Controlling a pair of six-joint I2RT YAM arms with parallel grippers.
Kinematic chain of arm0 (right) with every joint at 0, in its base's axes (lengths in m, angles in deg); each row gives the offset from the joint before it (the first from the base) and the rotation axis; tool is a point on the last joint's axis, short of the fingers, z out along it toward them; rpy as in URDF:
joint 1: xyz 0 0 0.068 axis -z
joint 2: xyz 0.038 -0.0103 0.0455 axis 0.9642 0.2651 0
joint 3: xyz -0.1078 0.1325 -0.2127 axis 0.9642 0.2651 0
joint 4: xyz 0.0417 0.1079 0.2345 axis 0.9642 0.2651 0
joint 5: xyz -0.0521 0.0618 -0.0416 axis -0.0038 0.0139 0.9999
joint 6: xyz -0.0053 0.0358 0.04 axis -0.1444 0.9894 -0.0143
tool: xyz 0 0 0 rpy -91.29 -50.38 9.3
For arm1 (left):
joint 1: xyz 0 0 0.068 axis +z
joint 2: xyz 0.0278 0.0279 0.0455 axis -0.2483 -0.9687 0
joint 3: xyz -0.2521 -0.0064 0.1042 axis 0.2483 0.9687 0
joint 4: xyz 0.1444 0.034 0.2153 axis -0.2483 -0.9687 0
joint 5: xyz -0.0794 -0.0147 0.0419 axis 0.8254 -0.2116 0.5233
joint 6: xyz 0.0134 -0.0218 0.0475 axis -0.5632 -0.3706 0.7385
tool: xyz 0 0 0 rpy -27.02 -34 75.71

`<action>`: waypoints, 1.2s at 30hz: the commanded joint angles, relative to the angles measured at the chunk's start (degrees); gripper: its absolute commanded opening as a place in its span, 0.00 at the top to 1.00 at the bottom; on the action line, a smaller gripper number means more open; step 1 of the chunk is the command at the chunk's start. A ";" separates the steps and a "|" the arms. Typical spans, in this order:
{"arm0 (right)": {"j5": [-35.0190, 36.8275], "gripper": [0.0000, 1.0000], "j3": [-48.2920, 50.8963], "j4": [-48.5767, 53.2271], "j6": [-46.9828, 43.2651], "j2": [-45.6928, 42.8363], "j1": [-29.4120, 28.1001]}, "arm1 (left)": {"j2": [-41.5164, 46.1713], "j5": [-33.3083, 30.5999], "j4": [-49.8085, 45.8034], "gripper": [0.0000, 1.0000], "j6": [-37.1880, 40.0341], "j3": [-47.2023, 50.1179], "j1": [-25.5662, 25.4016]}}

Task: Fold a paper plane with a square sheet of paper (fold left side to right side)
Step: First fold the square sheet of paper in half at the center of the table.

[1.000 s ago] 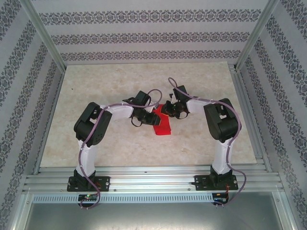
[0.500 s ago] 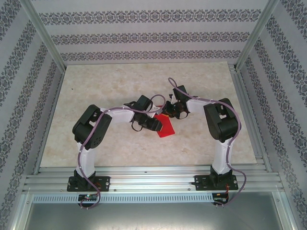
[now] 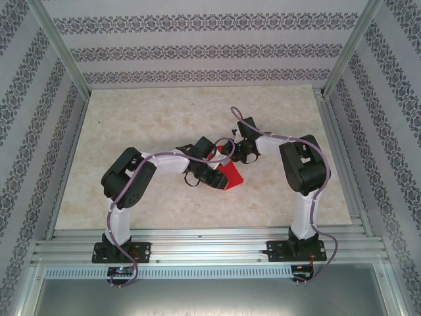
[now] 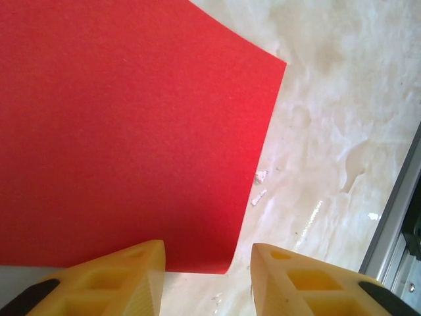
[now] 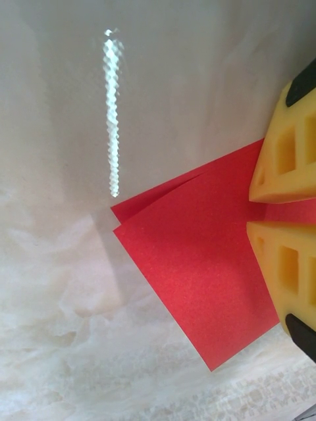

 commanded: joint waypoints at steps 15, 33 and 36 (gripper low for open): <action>6.03 0.82 1.73 2.26 -0.28 3.72 0.49 | 0.63 2.38 -7.04 0.57 3.63 -1.06 -5.48; 5.60 0.83 3.57 1.01 0.06 1.62 0.49 | 8.71 1.87 8.42 0.61 -11.77 2.41 6.90; 5.21 0.83 4.28 0.04 0.45 1.52 0.59 | 5.54 -0.42 9.58 0.63 -14.85 -0.19 7.02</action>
